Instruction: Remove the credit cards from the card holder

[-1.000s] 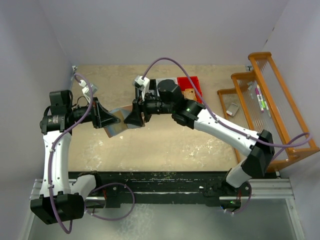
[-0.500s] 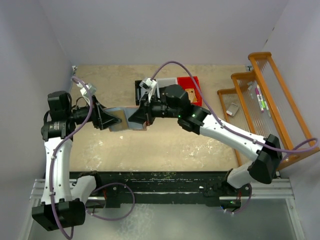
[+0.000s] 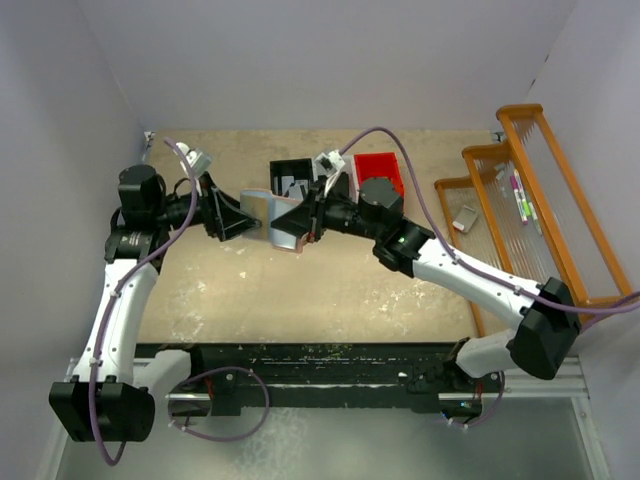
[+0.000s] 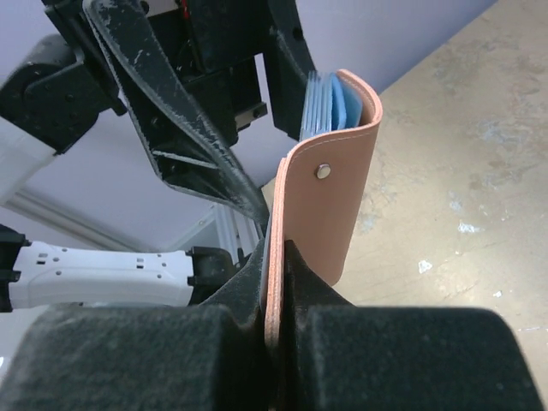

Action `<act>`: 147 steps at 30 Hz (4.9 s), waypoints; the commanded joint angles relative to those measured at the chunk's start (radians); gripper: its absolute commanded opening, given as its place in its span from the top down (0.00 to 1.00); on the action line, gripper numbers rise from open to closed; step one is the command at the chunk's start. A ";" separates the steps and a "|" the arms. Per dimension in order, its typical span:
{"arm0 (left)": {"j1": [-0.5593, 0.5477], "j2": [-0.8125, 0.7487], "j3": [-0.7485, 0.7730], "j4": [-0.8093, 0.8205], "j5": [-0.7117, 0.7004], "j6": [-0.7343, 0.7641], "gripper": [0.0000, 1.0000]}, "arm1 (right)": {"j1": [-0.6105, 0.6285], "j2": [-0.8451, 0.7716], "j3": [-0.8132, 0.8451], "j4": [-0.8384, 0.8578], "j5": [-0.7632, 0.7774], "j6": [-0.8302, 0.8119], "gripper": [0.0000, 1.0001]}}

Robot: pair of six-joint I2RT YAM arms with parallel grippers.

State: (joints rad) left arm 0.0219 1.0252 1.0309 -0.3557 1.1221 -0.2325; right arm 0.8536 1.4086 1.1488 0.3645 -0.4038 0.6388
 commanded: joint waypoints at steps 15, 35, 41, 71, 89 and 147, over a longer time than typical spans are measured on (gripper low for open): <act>-0.049 -0.097 -0.023 0.112 0.155 -0.094 0.42 | -0.156 -0.115 -0.100 0.298 -0.306 0.091 1.00; -0.049 -0.151 -0.026 0.076 0.247 -0.077 0.60 | -0.162 -0.109 -0.111 0.290 -0.319 0.091 1.00; -0.049 -0.148 -0.033 0.091 0.245 -0.089 0.67 | -0.162 -0.114 -0.125 0.291 -0.325 0.092 1.00; -0.049 -0.173 -0.068 0.198 0.239 -0.201 0.72 | -0.161 -0.101 -0.133 0.322 -0.321 0.089 1.00; -0.049 -0.164 -0.068 0.155 0.086 -0.161 0.73 | -0.084 -0.039 -0.130 0.421 -0.352 0.144 1.00; -0.050 -0.240 -0.171 0.653 0.273 -0.664 0.55 | -0.074 -0.029 -0.170 0.703 -0.533 0.337 1.00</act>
State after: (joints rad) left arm -0.0200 0.8207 0.8650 0.0387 1.3128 -0.6952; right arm 0.7784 1.3876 0.9794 0.9894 -0.9405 0.9516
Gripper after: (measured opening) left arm 0.578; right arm 0.027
